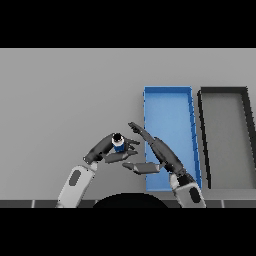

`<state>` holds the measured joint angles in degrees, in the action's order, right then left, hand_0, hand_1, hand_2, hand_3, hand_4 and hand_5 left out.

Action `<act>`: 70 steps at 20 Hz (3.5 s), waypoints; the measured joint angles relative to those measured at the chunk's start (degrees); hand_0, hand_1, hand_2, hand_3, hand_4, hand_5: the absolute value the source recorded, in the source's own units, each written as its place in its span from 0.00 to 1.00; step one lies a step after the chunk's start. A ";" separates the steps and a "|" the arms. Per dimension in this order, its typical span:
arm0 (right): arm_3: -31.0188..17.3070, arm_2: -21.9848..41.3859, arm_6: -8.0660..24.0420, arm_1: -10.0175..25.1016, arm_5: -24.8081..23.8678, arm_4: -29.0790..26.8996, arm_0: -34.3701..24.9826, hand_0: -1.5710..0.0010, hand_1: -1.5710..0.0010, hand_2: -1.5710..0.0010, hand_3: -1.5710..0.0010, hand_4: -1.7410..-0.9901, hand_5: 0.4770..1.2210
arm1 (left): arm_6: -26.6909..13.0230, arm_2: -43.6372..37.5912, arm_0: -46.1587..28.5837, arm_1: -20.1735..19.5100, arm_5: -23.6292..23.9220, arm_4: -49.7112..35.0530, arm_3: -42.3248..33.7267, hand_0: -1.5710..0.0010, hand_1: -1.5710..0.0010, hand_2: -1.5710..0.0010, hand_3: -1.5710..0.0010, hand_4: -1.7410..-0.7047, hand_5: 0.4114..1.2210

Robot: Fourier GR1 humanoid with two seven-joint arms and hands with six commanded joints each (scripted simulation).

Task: Pick up the blue pipe and place it into the blue bin.

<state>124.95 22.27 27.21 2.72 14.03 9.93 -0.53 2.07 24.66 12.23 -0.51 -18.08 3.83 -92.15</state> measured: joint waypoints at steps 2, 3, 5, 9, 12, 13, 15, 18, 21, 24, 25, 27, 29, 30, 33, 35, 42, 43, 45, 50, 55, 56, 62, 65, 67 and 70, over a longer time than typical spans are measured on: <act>-2.10 0.29 1.99 -1.02 1.20 -1.46 -3.44 1.00 1.00 0.97 1.00 0.63 0.10 | 1.41 -0.10 -0.03 0.67 -0.55 0.65 0.35 0.00 0.00 0.00 0.00 0.27 1.00; -3.41 0.50 2.41 -1.57 1.52 -1.63 -6.30 1.00 1.00 0.97 1.00 0.65 0.10 | 1.20 -0.01 -0.12 0.96 -1.00 1.01 0.57 0.00 0.00 0.00 0.00 0.27 1.00; -4.72 1.00 3.89 -2.01 2.29 -1.81 -9.58 1.00 0.99 0.96 1.00 0.68 0.09 | 1.15 -0.59 -0.82 1.34 -2.28 0.28 0.78 0.00 0.00 0.00 0.00 0.26 1.00; -5.28 0.42 7.13 -2.49 3.57 -3.28 -16.57 0.98 0.98 0.95 1.00 0.74 0.06 | 0.45 -1.03 -1.80 2.41 -3.46 1.17 0.70 0.00 0.00 0.00 0.00 0.26 1.00; -7.56 -0.43 7.74 -2.48 4.41 -4.48 -19.70 0.96 0.93 0.89 0.97 0.72 0.03 | 0.11 -1.73 -1.48 2.63 -3.85 2.84 0.60 0.00 0.00 0.00 0.00 0.27 1.00; -9.27 -0.33 7.74 -2.57 4.87 -4.77 -20.99 0.89 0.86 0.83 0.92 0.68 0.01 | -1.42 -2.53 -0.95 2.66 -4.01 2.77 0.45 0.00 0.00 0.00 0.00 0.27 1.00; -10.01 -0.73 7.66 -2.42 5.13 -5.39 -21.95 0.68 0.66 0.66 0.74 0.55 0.02 | -0.96 -2.94 -1.14 2.83 -4.99 2.96 0.26 0.00 0.00 0.00 0.00 0.17 1.00; -11.58 -0.17 7.74 -3.52 5.63 -6.13 -23.50 0.35 0.35 0.34 0.44 0.30 0.10 | -4.10 -2.78 -1.91 2.69 -5.22 2.26 -0.27 0.00 0.00 0.00 0.00 0.09 1.00; -12.27 0.69 7.61 -5.47 3.88 -6.52 -23.24 0.18 0.18 0.17 0.30 0.18 0.39 | -1.67 -2.64 -2.40 3.95 -5.08 0.80 0.49 0.00 0.00 0.00 0.02 0.05 1.00; -13.41 1.19 5.73 -5.15 2.58 -7.24 -23.70 0.09 0.09 0.09 0.17 0.10 0.69 | -1.25 -3.47 -2.11 4.00 -5.98 -0.69 0.51 0.00 0.00 0.00 0.07 0.03 1.00; -13.78 1.60 4.79 -4.87 2.33 -6.98 -24.06 0.07 0.07 0.07 0.14 0.08 0.75 | -1.75 -3.61 -2.34 4.06 -6.13 -0.84 0.28 0.00 0.00 0.00 0.08 0.02 1.00; -13.16 3.21 2.24 -4.26 1.89 -6.13 -23.21 0.05 0.05 0.05 0.09 0.05 0.84 | -1.52 -3.85 -2.14 4.19 -6.85 -0.58 0.53 0.00 0.00 0.00 0.09 0.02 1.00; -14.11 3.99 0.43 -4.70 0.51 -5.64 -24.27 0.03 0.03 0.03 0.06 0.03 0.90 | -3.09 -4.08 -2.40 4.03 -6.73 -0.89 -0.91 0.00 0.00 0.00 0.09 0.01 1.00; -13.82 3.67 1.07 -4.45 0.07 -6.34 -23.96 0.02 0.02 0.02 0.04 0.03 0.92 | -2.77 -4.09 -2.10 4.06 -6.48 -0.46 -0.46 0.00 0.00 0.00 0.09 0.01 1.00; -13.92 3.66 0.82 -4.73 -1.84 -5.83 -23.87 0.01 0.01 0.01 0.02 0.01 0.96 | -0.83 -4.17 -1.74 3.77 -5.19 0.85 -0.13 0.00 0.00 0.00 0.07 0.02 1.00; -14.11 4.41 -1.02 -4.29 -2.73 -4.58 -23.74 0.01 0.01 0.01 0.01 0.01 0.97 | 0.78 -3.72 -2.10 2.74 -3.46 3.62 -0.71 0.26 0.32 0.34 0.41 0.26 1.00; -13.32 5.22 4.11 -4.47 -4.77 -4.34 -24.57 0.00 0.00 0.00 0.00 0.00 0.99 | -1.56 -3.80 -2.02 1.39 -7.94 6.85 -0.67 0.84 0.86 0.86 0.88 0.70 0.54; -13.34 5.26 3.29 -4.04 -4.82 -4.03 -24.74 0.00 0.00 0.00 0.00 0.00 1.00 | -3.40 -4.37 -1.58 1.33 -7.91 6.30 -1.12 0.88 0.89 0.89 0.90 0.72 0.44; -13.59 6.12 3.13 -4.10 -5.40 -3.35 -24.20 0.00 0.00 0.00 0.00 0.00 1.00 | -4.63 -4.21 -2.13 2.08 -7.88 5.91 -0.70 0.92 0.93 0.93 0.94 0.74 0.29; -13.41 5.58 1.95 -4.63 -6.67 -5.16 -24.55 0.00 0.00 0.00 0.00 0.00 1.00 | -6.17 -4.33 -2.77 1.91 -7.42 6.44 -0.40 0.97 0.98 0.98 0.98 0.78 0.10; -10.65 0.49 6.30 -7.04 -9.07 -14.14 -28.74 0.00 0.00 0.00 0.00 0.00 1.00 | -6.31 -4.29 -2.45 2.00 -6.89 7.40 0.84 0.99 0.99 0.99 0.99 0.80 0.06; -10.69 -0.43 7.52 -6.59 -9.52 -15.42 -30.11 0.00 0.00 0.00 0.00 0.00 1.00 | -6.00 -4.79 -2.45 1.63 -7.18 6.89 0.92 0.99 0.99 0.99 0.99 0.80 0.05; -13.09 -9.90 7.04 7.07 -18.45 -31.17 -49.02 0.00 0.00 0.00 0.00 0.00 1.00 | -8.13 -4.78 -2.24 1.84 -7.54 6.18 0.20 1.00 1.00 1.00 1.00 0.81 0.03; -15.48 -13.70 7.59 15.42 -25.17 -31.05 -53.71 0.00 0.00 0.00 0.00 0.00 1.00 | -9.02 -5.07 -2.45 1.20 -7.72 5.97 -0.58 1.00 1.00 1.00 1.00 0.82 0.02; -17.51 -15.19 7.69 20.61 -27.71 -33.11 -53.75 0.00 0.00 0.00 0.00 0.00 1.00 | -8.21 -4.90 -2.67 0.74 -8.18 5.83 -1.02 1.00 1.00 1.00 1.00 0.82 0.01; -19.04 -17.64 7.70 26.51 -28.62 -35.07 -50.63 0.00 0.00 0.00 0.00 0.00 1.00 | -8.05 -4.74 -3.02 0.87 -7.80 6.15 -0.86 1.00 1.00 1.00 1.00 0.83 0.00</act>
<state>105.91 4.63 34.90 29.23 -14.59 -25.14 -51.16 -5.98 19.92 9.20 0.36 -25.88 9.98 -93.01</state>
